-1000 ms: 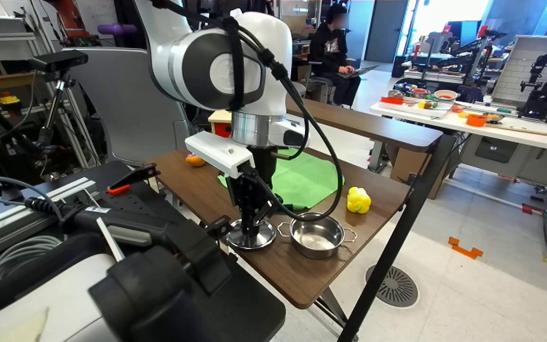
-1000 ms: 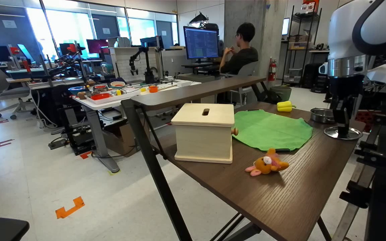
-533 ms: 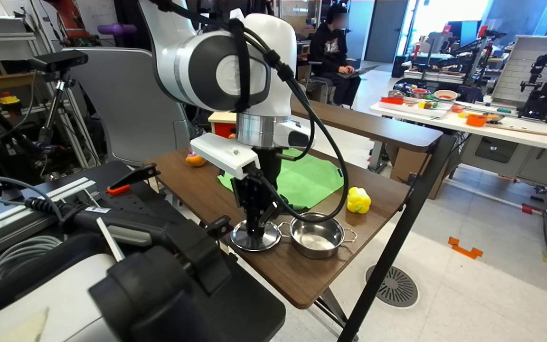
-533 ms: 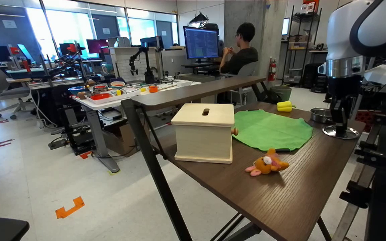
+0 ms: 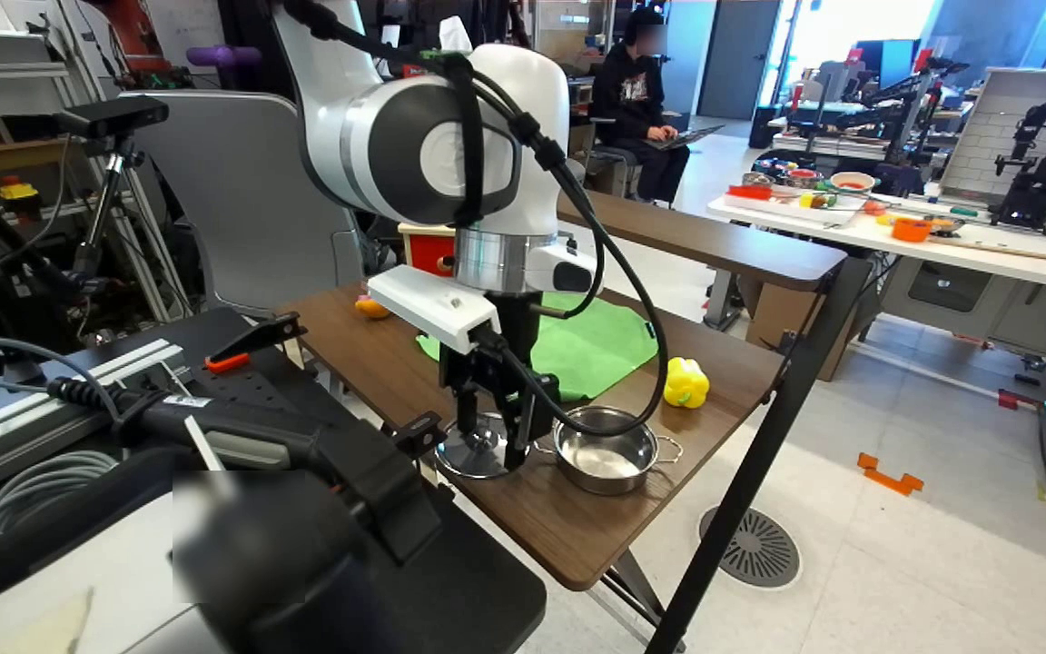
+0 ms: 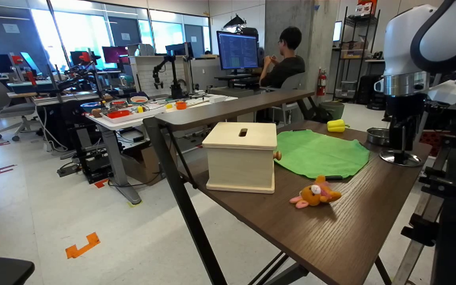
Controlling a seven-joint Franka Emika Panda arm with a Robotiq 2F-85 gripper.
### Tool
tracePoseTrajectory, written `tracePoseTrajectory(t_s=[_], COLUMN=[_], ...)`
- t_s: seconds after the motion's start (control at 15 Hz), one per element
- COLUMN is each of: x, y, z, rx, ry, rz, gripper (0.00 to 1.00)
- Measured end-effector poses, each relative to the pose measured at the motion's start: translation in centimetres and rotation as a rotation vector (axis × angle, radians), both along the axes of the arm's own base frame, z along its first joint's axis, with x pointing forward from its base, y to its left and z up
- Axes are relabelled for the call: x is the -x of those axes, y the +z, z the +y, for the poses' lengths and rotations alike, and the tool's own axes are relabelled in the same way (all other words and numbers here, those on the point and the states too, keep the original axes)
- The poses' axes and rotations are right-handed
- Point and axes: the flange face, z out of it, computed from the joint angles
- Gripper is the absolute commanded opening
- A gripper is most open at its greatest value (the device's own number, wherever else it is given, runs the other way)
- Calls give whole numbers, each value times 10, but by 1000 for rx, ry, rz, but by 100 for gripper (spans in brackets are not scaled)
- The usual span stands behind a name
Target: Remove the lid from the pot and put it on the table
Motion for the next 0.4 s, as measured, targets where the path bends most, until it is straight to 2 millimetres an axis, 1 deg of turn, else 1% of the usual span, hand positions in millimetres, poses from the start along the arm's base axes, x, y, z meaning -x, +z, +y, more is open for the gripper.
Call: tracePoseTrajectory(t_s=[0.2,0.27,0.4], x=[-5,-8,-12], y=[10,18,40], z=[-2,-3,-5], rx=[9,13,22], ry=[8,10,13], rz=[-26,-43,-92], gripper=[100,100,100])
